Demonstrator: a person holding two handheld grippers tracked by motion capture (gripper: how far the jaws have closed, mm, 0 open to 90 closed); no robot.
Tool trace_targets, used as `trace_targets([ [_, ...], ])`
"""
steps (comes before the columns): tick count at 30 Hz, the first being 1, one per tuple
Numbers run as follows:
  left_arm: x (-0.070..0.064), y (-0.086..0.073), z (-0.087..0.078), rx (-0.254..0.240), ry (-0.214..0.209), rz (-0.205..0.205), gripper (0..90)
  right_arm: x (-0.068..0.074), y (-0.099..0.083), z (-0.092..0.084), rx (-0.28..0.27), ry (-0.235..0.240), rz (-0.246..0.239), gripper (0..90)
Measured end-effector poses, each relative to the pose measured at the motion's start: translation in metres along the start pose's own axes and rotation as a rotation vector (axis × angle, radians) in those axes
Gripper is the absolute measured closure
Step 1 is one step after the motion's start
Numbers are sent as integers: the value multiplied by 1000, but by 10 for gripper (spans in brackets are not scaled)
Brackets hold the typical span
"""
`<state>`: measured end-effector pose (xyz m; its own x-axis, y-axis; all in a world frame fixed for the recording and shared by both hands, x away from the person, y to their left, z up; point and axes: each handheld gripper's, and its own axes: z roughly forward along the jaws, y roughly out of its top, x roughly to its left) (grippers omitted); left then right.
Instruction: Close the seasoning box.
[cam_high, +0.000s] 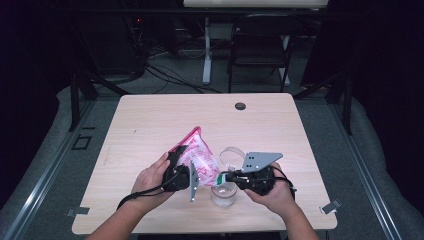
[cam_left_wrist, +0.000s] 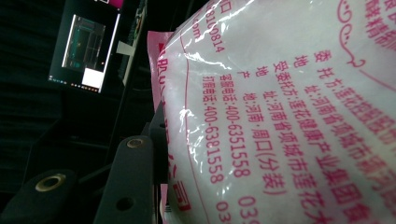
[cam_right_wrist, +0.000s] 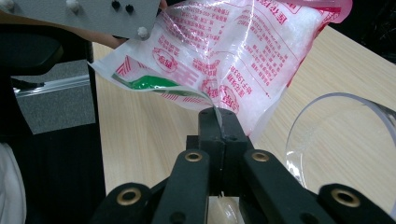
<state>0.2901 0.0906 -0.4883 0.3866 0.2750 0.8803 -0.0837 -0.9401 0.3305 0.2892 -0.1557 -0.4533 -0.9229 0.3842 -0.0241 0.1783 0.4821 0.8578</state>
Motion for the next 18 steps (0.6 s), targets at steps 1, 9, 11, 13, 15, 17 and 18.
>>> trace_targets([
  [1, 0, 0, 0, -1, 0, 1, 593, 0, 0, 0, 2, 0, -1, 900],
  [9, 1, 2, -1, 2, 8, 18, 594, -1, -1, -1, 6, 7, 3, 900],
  [11, 1, 3, -1, -3, 8, 16, 594, -1, -1, -1, 9, 5, 0, 900],
  [13, 1, 3, -1, -2, 11, 20, 594, -1, -1, -1, 10, 4, 0, 900],
  [15, 2, 4, -1, -2, 13, 21, 594, -1, -1, -1, 9, 5, 2, 900],
  [17, 2, 4, -2, -3, 15, 24, 594, -1, -1, -1, 9, 7, 2, 900],
  [18, 3, 4, -2, -2, 16, 27, 595, -1, -1, -1, 10, 6, 1, 900],
])
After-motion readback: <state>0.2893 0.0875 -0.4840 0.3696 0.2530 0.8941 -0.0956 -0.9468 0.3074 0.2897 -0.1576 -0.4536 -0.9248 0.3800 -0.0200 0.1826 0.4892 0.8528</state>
